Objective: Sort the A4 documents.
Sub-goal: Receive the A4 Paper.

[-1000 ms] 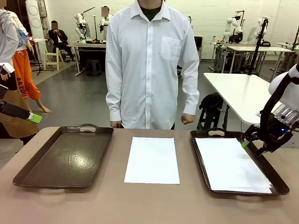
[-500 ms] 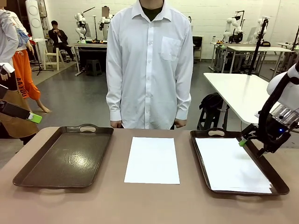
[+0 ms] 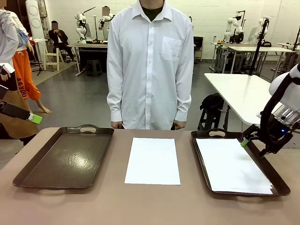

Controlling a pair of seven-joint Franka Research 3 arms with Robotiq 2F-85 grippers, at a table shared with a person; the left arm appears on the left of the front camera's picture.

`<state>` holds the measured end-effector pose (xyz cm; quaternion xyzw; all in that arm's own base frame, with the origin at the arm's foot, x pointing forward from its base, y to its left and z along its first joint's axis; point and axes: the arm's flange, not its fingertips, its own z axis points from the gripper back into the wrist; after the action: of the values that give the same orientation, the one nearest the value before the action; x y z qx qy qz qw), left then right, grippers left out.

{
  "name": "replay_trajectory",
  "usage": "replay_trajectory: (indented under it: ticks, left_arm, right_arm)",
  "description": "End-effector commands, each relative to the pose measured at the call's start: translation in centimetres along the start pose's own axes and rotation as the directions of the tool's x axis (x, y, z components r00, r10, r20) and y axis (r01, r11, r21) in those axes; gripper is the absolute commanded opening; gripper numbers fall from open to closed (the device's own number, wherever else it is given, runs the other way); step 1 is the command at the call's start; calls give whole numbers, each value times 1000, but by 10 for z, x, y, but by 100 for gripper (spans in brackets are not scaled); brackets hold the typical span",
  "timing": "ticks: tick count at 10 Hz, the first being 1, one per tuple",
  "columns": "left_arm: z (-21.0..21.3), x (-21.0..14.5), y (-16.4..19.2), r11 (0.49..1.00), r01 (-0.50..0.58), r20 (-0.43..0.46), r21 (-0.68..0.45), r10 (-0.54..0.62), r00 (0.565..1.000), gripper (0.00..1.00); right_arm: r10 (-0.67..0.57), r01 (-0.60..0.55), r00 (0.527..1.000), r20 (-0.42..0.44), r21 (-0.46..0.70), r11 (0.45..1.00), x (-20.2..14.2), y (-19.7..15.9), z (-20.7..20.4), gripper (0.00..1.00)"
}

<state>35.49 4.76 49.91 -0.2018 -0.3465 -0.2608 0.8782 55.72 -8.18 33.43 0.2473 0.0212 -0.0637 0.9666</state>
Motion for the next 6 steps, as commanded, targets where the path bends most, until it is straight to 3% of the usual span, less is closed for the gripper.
replay_trajectory:
  ticks: [1, 6]
  left_arm:
    - [-2, -2, 2, 1000, 12, 12, -19, -12, 1000, 100]
    - [-2, -2, 2, 1000, 12, 12, -19, -12, 1000, 100]
  right_arm:
    - [12, -12, 1000, 0, -3, 1000, 0, -1, 0, 100]
    - [0, 0, 1000, 0, 0, 1000, 0, 0, 0, 100]
